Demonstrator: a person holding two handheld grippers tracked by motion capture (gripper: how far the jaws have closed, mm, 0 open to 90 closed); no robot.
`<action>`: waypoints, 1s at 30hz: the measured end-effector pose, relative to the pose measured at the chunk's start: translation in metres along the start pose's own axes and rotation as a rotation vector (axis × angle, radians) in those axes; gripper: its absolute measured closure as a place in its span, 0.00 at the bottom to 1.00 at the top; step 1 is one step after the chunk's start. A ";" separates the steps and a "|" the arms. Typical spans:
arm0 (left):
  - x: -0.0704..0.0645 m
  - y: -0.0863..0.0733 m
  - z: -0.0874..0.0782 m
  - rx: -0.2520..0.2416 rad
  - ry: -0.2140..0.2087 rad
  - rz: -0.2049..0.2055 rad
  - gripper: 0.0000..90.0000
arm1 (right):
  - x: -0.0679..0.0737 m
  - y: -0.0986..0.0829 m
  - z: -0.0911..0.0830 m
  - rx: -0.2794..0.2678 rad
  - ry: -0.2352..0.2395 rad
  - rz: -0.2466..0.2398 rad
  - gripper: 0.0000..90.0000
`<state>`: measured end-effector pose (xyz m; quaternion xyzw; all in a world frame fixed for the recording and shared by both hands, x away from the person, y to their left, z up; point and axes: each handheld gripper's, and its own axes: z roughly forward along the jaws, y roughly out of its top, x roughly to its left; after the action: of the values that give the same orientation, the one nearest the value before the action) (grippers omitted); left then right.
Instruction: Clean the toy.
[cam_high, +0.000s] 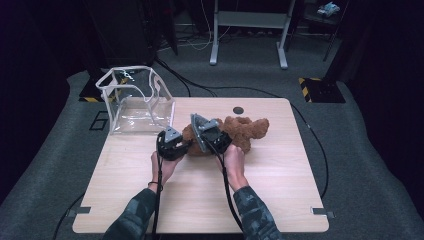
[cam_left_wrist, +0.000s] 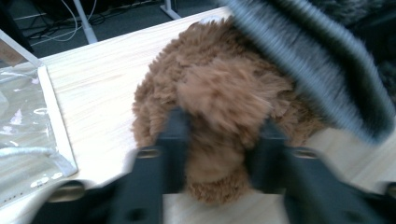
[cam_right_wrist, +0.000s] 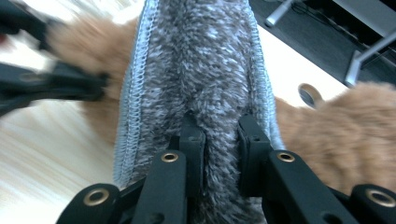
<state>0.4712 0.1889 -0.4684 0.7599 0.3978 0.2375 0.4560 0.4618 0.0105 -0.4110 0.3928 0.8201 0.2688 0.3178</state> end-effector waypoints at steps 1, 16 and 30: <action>0.001 0.000 0.001 -0.018 -0.014 -0.039 0.81 | 0.005 0.001 -0.001 -0.013 0.023 0.017 0.84; 0.006 -0.003 -0.003 0.018 -0.065 -0.187 0.92 | 0.028 -0.035 0.036 0.068 0.145 0.043 0.86; 0.002 -0.002 -0.008 0.013 -0.089 -0.207 0.92 | 0.025 -0.046 0.047 0.128 0.192 0.031 0.85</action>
<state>0.4656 0.1948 -0.4662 0.7274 0.4552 0.1528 0.4903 0.4617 0.0149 -0.4811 0.3974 0.8560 0.2570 0.2078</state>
